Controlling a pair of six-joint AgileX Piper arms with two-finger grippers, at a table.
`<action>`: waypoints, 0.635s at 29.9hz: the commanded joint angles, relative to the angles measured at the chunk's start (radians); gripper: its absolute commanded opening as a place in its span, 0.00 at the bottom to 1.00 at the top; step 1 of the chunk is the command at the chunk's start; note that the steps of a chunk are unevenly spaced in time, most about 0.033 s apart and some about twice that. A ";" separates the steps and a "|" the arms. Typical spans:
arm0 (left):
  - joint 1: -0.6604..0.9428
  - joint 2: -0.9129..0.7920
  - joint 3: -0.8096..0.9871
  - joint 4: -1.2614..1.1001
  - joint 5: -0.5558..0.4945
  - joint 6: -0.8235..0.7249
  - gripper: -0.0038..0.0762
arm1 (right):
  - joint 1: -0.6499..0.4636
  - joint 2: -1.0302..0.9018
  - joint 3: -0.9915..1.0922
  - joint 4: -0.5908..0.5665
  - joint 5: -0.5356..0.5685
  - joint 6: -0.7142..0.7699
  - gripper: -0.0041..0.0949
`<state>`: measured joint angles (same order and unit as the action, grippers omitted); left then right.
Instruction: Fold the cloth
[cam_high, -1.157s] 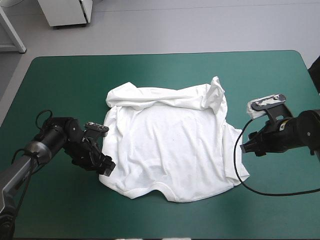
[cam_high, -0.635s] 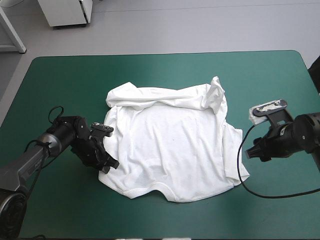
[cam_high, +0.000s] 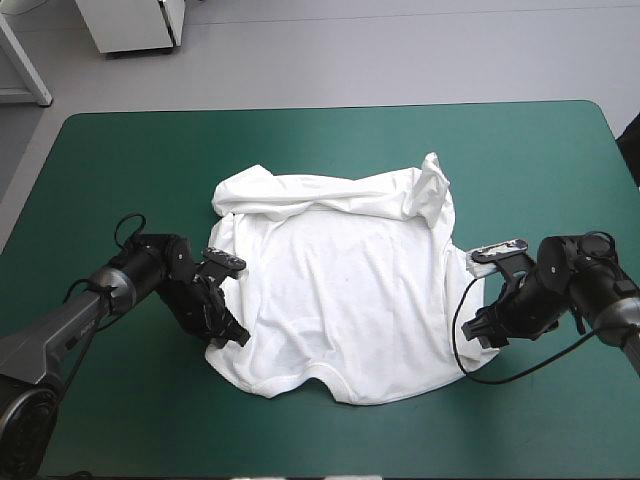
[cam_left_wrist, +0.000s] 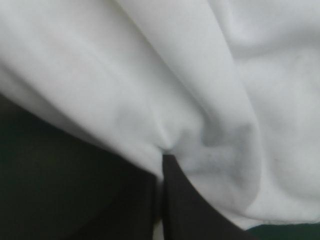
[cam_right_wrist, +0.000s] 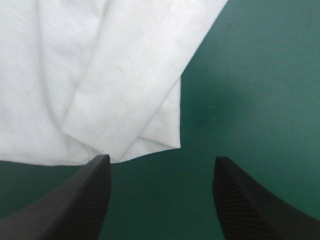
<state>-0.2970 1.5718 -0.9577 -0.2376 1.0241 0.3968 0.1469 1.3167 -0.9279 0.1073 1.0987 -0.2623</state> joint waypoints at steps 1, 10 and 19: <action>-0.015 -0.011 -0.008 -0.057 -0.005 -0.007 0.02 | 0.003 0.032 -0.020 0.004 -0.038 -0.024 0.61; -0.015 -0.011 -0.008 -0.057 0.003 -0.013 0.02 | 0.008 0.133 -0.020 0.034 -0.062 -0.051 0.61; -0.015 -0.011 -0.008 -0.055 0.010 -0.021 0.02 | 0.121 0.205 -0.019 0.030 -0.084 -0.026 0.45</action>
<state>-0.2982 1.5718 -0.9586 -0.2385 1.0253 0.3865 0.2357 1.5271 -0.9299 0.1214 1.0251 -0.2966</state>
